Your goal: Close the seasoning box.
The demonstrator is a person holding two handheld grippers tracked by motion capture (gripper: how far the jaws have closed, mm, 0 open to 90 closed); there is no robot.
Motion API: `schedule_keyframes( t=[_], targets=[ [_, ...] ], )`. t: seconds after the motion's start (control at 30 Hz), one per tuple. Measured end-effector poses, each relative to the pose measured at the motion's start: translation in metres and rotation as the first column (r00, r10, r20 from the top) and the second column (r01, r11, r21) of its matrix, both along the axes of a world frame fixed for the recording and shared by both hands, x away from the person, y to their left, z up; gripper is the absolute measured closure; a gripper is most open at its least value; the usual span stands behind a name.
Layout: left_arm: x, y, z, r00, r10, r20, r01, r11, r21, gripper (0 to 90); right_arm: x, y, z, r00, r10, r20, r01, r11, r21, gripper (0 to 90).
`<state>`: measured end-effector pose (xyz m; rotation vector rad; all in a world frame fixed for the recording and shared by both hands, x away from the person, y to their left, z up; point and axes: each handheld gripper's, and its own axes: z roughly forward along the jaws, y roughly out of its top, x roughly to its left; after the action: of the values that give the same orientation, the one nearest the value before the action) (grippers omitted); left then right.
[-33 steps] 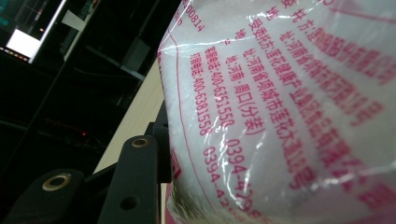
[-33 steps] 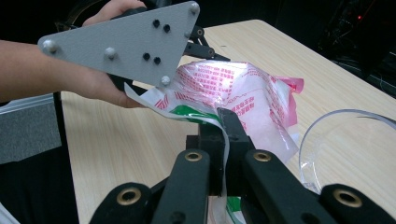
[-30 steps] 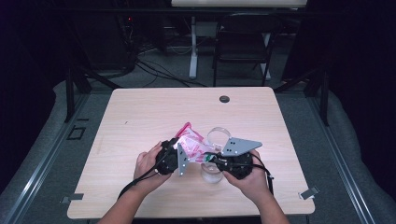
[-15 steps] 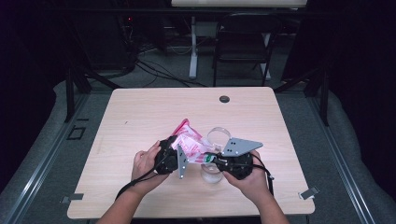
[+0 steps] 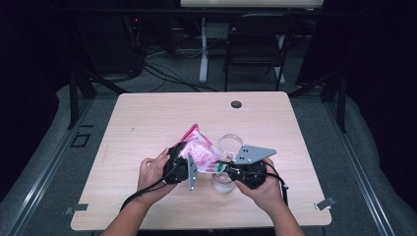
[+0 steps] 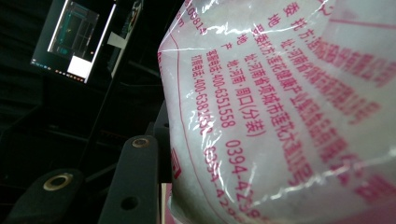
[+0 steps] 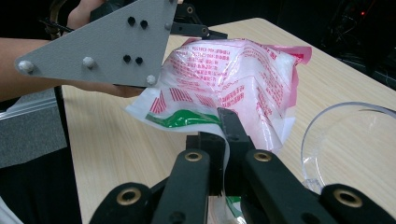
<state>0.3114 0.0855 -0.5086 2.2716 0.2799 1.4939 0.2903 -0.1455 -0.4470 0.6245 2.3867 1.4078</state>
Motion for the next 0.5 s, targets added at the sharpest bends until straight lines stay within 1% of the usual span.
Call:
schedule_keyframes(
  t=[0.03,0.07,0.13,0.23,0.3,0.33,0.4,0.5],
  targets=[
    [0.0000,0.0000,0.0000,1.0000,0.000,0.000,0.000,1.0000,0.000,61.9,0.0001,-0.0001,-0.0001,1.0000,0.000,-0.001,0.000,1.0000,0.002,89.8],
    [-0.0003,0.0002,0.0010,1.0000,0.002,0.004,-0.002,0.9999,0.015,61.9,0.0001,-0.0004,0.0000,1.0000,0.000,0.000,0.000,1.0000,0.000,89.8],
    [-0.0007,-0.0003,0.0022,1.0000,0.005,0.006,-0.005,0.9996,0.028,61.9,0.0003,-0.0008,-0.0003,1.0000,0.000,0.000,0.000,1.0000,-0.001,89.8],
    [-0.0008,-0.0007,0.0027,1.0000,0.008,0.006,-0.008,0.9994,0.034,61.9,0.0006,-0.0011,-0.0005,1.0000,0.000,-0.002,0.000,1.0000,-0.002,89.8],
    [-0.0007,-0.0010,0.0026,1.0000,0.008,0.002,-0.008,0.9990,0.045,61.9,0.0011,-0.0014,-0.0009,1.0000,0.001,-0.006,-0.001,1.0000,0.000,89.8],
    [0.0003,-0.0017,0.0032,0.9999,0.009,-0.009,-0.008,0.9988,0.048,61.9,0.0015,-0.0015,-0.0016,1.0000,0.000,-0.006,0.000,1.0000,-0.001,89.8],
    [0.0009,-0.0027,0.0042,0.9999,0.011,-0.008,-0.011,0.9984,0.056,61.9,0.0022,-0.0022,-0.0020,1.0000,-0.001,-0.005,0.001,1.0000,-0.007,89.8],
    [0.0010,-0.0039,0.0057,0.9999,0.011,-0.008,-0.011,0.9977,0.068,62.0,0.0025,-0.0031,-0.0020,1.0000,-0.004,-0.007,0.004,1.0000,-0.001,89.8]
  ],
)
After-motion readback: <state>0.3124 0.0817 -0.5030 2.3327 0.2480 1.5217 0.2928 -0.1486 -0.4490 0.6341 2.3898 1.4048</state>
